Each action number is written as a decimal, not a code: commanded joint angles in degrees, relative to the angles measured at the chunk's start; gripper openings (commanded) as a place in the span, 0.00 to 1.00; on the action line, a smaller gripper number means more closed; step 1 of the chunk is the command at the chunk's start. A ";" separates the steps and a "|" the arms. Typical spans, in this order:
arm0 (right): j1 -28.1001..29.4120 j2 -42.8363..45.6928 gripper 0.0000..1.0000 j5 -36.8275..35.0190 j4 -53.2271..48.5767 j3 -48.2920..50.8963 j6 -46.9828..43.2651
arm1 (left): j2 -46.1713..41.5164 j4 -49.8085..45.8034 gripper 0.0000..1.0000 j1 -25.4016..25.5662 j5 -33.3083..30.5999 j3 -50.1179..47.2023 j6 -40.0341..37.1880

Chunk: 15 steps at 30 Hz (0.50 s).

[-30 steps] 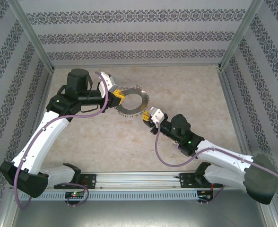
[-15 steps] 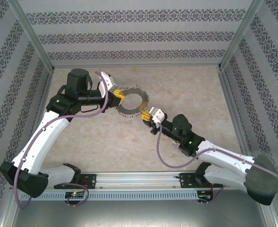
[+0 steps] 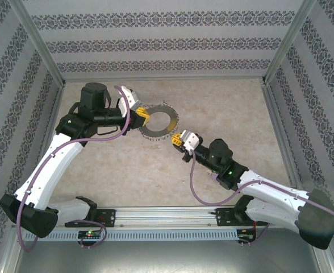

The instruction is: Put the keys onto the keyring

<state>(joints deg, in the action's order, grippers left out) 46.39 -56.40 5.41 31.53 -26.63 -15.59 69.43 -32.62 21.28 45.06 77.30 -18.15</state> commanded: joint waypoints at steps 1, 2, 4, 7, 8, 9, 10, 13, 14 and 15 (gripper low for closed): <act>0.80 -0.53 0.11 1.39 0.63 -0.96 -1.80 | -0.80 2.51 0.00 0.59 0.56 0.66 0.94; 0.78 -0.61 0.11 1.80 0.40 -1.07 -1.94 | -0.83 2.50 0.00 0.59 0.51 0.65 0.93; 0.81 -0.40 0.12 2.03 -0.56 -0.75 -2.21 | -0.79 2.51 0.00 0.52 0.33 0.66 0.93; 0.80 0.00 0.17 -2.31 -3.65 0.35 -2.69 | -1.12 2.53 0.00 0.64 0.02 0.49 0.88; 0.81 0.43 0.17 -3.91 -3.95 1.17 -2.74 | -1.13 2.48 0.00 0.61 -0.14 0.49 0.77; 0.81 0.89 0.17 -4.99 -4.06 2.05 -3.06 | -1.13 2.39 0.00 0.62 -0.26 0.45 0.71; 0.81 1.46 0.18 -6.05 -4.13 2.72 -3.32 | -1.17 2.32 0.00 0.63 -0.28 0.49 0.59; 0.81 3.83 0.20 -7.20 -5.16 3.46 -3.44 | -1.09 1.64 0.00 0.62 -0.32 0.91 0.10; 0.81 4.75 0.18 -6.98 -5.52 3.39 -3.36 | -1.14 1.30 0.00 0.70 -0.28 0.97 -0.01; 0.80 5.57 0.15 -5.64 -6.12 3.19 -3.39 | -1.14 1.31 0.00 0.67 -0.45 1.01 0.00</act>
<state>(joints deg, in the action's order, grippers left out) 46.39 -53.52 0.80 26.13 -23.40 -18.31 69.43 -32.62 21.39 44.45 77.30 -17.98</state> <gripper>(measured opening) 0.160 0.130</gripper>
